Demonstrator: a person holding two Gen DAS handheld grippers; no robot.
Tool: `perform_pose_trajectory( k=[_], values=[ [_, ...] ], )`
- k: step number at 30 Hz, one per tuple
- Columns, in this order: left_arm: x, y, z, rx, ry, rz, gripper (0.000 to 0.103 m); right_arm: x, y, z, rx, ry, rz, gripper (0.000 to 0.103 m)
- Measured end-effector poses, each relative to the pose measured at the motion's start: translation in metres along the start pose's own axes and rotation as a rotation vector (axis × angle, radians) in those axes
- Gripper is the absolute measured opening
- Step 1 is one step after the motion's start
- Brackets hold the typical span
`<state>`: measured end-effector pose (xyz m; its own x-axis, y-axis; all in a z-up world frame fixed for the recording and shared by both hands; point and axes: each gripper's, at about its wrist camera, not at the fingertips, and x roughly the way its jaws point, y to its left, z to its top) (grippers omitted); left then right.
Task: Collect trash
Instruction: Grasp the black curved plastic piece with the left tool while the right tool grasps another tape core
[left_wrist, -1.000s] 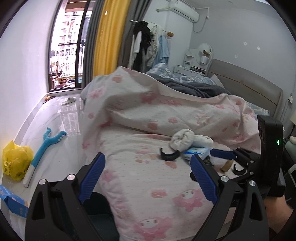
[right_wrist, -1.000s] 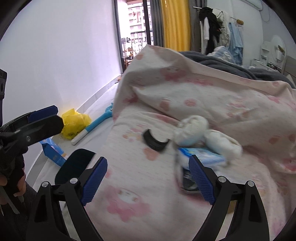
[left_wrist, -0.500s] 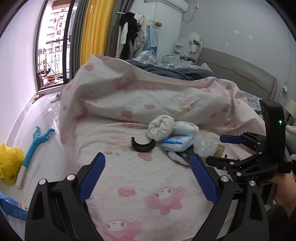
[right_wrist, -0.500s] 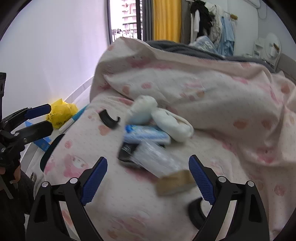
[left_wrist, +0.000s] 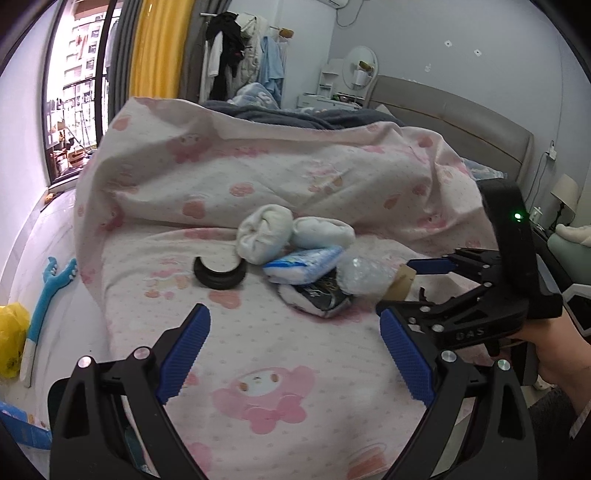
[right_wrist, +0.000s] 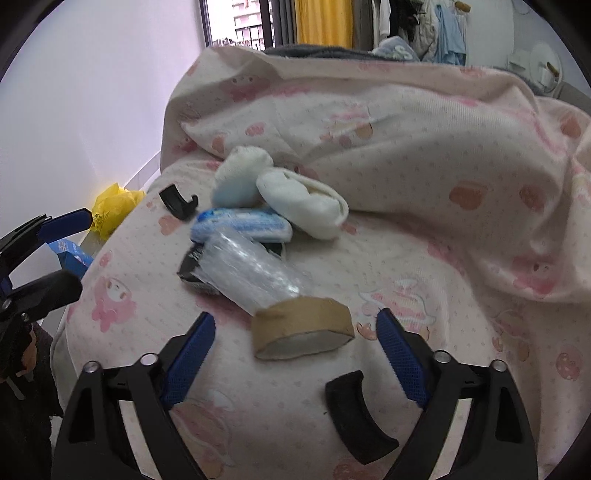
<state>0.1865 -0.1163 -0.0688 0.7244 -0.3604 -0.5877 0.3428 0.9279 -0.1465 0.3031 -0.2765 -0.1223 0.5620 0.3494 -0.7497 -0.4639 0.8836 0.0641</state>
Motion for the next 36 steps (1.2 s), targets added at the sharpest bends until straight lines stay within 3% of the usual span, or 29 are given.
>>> perform_pose_trajectory(
  k=[5, 12, 23, 36],
  values=[
    [0.01, -0.012, -0.002, 0.014, 0.017, -0.022, 0.095, 0.004, -0.008, -0.003, 0.014, 0.023, 0.022, 0.054],
    [0.022, -0.031, -0.003, 0.037, 0.034, -0.053, 0.095, -0.008, -0.017, -0.009, 0.025, 0.001, 0.035, 0.054],
    [0.041, -0.076, -0.008, 0.101, 0.052, -0.183, 0.093, -0.043, -0.057, -0.015, 0.137, -0.101, 0.0, 0.054],
    [0.086, -0.118, -0.007, 0.188, 0.127, -0.275, 0.079, -0.076, -0.099, -0.027, 0.276, -0.177, -0.006, 0.054]
  ],
)
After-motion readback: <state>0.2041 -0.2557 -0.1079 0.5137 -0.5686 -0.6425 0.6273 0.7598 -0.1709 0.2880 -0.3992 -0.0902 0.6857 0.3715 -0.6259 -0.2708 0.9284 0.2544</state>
